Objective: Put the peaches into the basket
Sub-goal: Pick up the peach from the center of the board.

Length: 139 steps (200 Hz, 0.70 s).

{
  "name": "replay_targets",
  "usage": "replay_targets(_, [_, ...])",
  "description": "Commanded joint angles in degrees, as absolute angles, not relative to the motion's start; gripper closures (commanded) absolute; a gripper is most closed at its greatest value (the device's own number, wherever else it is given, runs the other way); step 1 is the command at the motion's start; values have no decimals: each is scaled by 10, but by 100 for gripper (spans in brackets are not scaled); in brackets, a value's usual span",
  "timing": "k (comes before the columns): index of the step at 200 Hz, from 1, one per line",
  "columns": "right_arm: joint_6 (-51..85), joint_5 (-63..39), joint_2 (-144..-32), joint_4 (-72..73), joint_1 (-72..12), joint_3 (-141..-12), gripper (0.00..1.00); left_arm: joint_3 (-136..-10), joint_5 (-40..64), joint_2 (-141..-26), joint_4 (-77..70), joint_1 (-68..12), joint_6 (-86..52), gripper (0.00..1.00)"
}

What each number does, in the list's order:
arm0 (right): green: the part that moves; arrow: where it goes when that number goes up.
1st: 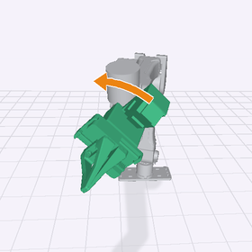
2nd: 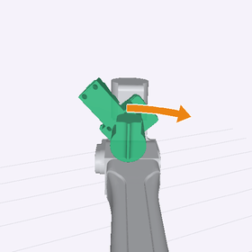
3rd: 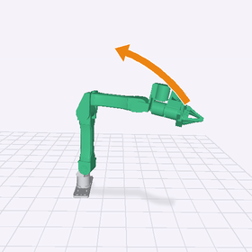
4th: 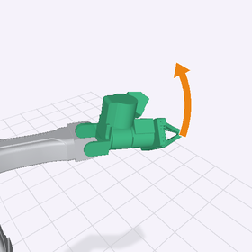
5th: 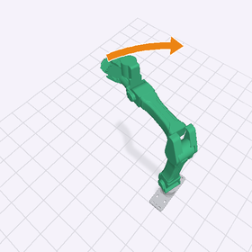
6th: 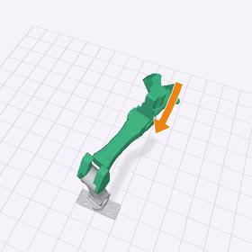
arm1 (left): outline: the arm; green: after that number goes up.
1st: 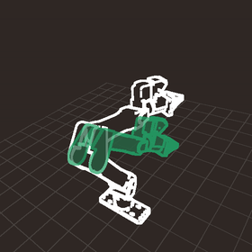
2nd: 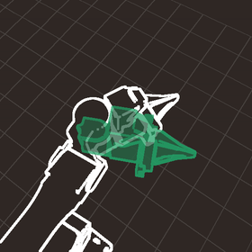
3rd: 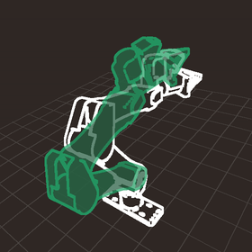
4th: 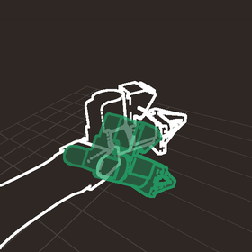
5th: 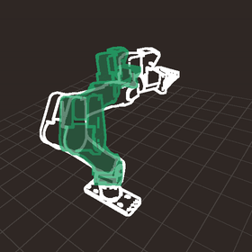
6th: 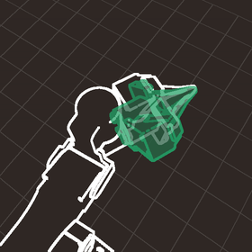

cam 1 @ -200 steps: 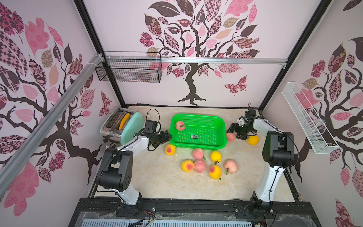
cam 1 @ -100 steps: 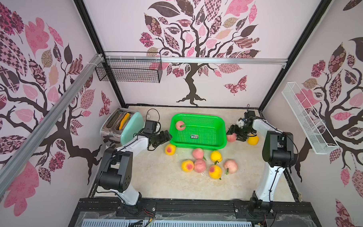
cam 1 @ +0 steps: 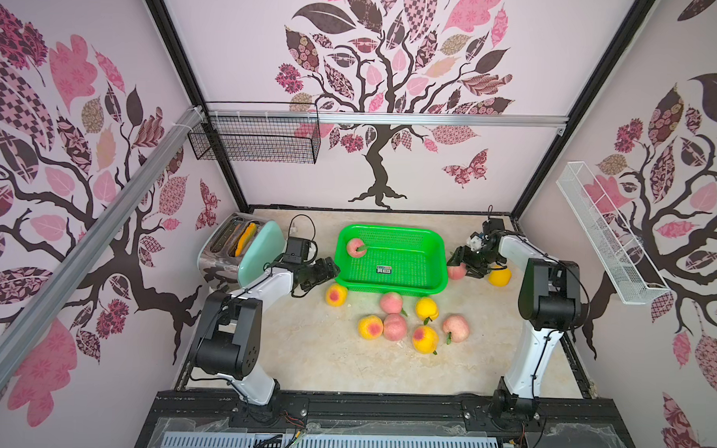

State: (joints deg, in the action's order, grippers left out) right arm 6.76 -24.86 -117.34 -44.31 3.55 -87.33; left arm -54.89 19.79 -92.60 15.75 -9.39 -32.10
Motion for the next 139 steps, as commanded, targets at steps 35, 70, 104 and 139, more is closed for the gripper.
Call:
replay_targets(35, [70, -237, -1132, -439, 32, -872, 42, -553, 202, -917, 161, -95, -314, 14])
replay_targets(70, [70, -242, -1125, -437, 32, -871, 43, -555, 201, -925, 162, -95, -314, 14])
replay_targets(104, [76, -234, -1108, -419, 32, -855, 44, -555, 195, -928, 158, -95, -311, 14])
replay_targets(139, [78, -231, -1091, -414, 32, -842, 44, -563, 196, -931, 161, -95, -311, 14])
